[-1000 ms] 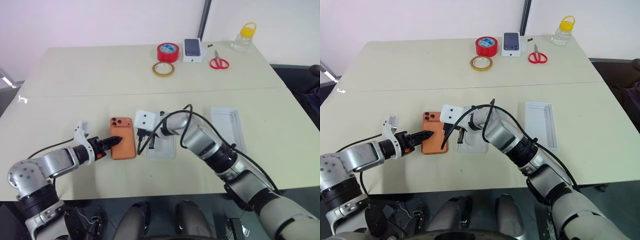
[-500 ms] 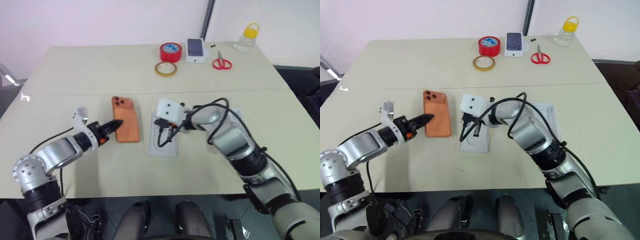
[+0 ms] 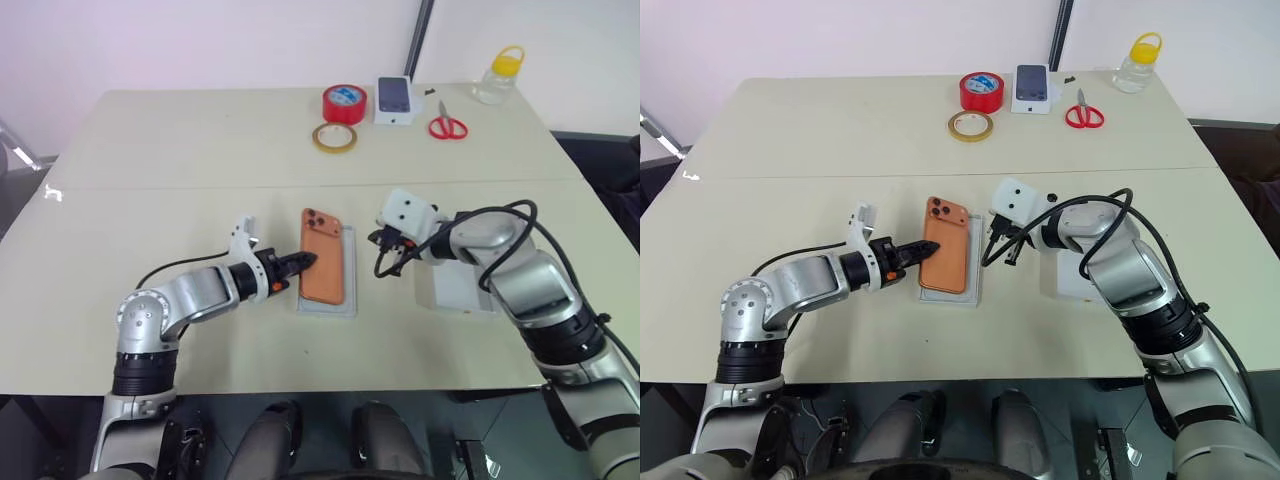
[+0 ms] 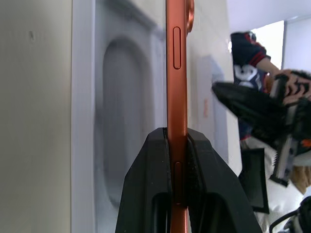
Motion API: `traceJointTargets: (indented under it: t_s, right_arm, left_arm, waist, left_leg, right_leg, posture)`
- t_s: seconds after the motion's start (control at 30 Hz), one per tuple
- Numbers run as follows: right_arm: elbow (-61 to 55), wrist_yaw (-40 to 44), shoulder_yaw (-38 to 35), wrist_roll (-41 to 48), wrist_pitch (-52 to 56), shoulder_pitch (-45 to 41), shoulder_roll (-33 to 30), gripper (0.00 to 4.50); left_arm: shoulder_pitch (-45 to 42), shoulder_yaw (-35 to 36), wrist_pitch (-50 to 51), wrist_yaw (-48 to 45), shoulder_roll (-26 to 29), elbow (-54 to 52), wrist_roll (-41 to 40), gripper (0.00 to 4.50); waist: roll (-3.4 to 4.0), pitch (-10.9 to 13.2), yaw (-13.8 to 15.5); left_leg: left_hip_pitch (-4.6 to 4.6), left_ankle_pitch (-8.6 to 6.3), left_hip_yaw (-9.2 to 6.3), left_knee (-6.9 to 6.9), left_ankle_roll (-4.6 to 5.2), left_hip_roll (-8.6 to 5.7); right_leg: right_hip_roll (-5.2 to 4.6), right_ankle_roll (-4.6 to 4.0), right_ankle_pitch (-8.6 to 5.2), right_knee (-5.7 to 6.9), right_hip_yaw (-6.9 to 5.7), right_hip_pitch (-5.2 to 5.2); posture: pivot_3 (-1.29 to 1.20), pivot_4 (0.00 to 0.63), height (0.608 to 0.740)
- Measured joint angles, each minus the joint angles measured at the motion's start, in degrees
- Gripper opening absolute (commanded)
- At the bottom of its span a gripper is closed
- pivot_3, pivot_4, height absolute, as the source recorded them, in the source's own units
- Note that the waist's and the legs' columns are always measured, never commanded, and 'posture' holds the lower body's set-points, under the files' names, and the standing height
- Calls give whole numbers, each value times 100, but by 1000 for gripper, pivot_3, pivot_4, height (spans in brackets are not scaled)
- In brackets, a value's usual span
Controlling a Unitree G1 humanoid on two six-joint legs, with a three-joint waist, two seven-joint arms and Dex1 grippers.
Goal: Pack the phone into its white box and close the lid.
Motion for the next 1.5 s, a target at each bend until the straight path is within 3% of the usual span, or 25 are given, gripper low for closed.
traceJointTargets:
  t_s: [0.13, 0.23, 0.43, 0.47, 0.87, 1.0, 1.1, 1.2, 1.33, 1.5]
  right_arm:
    - [-2, -74, -1, 9, 37, 36, -17, 0]
    - [-2, -124, -1, 10, 38, 38, -23, 0]
    - [0, -177, -1, 12, 37, 38, -25, 0]
    - [0, -183, -1, 13, 37, 38, -27, 0]
    - [20, -220, -1, 63, 36, 38, -110, 0]
    - [70, -223, 6, 60, 37, 39, -192, 0]
    - [77, -211, 98, 33, 48, 58, -308, 0]
    - [72, -195, 298, -27, 67, 187, -333, 0]
    - [53, -176, 640, -68, 87, 225, -296, 0]
    - [56, -231, 915, -219, 199, 217, -250, 0]
  left_arm:
    - [-9, -91, -160, -10, -7, 48, 14, 35]
    - [-50, -176, -248, -50, -28, 142, 24, 1249]
    - [-79, -312, -227, -216, 49, 138, 19, 4294]
    - [-116, -333, -206, -257, 82, 125, 2, 4408]
    - [-172, -388, -73, -862, 1210, -187, 50, 4408]
    - [-173, -287, -101, -1354, 1626, -549, 478, 4408]
    - [-204, -291, -187, -1863, 2070, -740, 1440, 3563]
    - [-359, -725, -275, -2685, 2745, -898, 2850, 2070]
    - [-645, -1688, -570, -3879, 2990, -936, 4520, 123]
    - [-1248, -2695, -1050, -5043, 2773, -505, 6115, 123]
  waist:
    - [0, 0, 0]
    - [0, 0, 3]
    - [-1, 0, -2]
    - [0, 0, 2]
    - [0, 0, -1]
    - [0, 1, -4]
    - [0, 1, -11]
    - [3, 1, -6]
    - [3, 3, 7]
    - [1, 5, 16]
  left_leg:
    - [0, 0, 0, 0, 0, 0]
    - [0, 0, 0, 1, 0, 0]
    - [0, 0, 0, 0, 0, 0]
    - [0, 0, 0, 1, 0, 0]
    - [0, 0, 0, -2, 0, 1]
    - [0, 0, 1, -3, 0, 1]
    - [1, 0, 2, -8, 0, 1]
    - [1, 0, 6, -14, 0, 1]
    - [-1, 0, 6, -18, 1, 0]
    - [-3, 0, 4, -18, 2, 0]
  right_leg:
    - [0, 0, 0, 0, 0, 0]
    - [0, 0, 0, -1, 0, 1]
    - [0, 0, 0, -1, 0, 1]
    - [0, 0, 0, -1, 0, 2]
    - [0, -1, -1, -1, 2, -1]
    - [0, -1, -1, -2, 2, -1]
    - [1, -2, -1, -4, 2, -2]
    - [0, -2, -1, -12, 3, 0]
    - [0, -2, -1, -28, 3, 3]
    - [0, -1, 0, -32, 1, 5]
  posture:
    - [0, 150, 740]
    - [0, 150, 740]
    - [0, 150, 740]
    - [0, 150, 740]
    - [0, 150, 740]
    - [0, 150, 740]
    - [0, 150, 740]
    - [0, 150, 740]
    - [0, 150, 740]
    - [0, 150, 740]
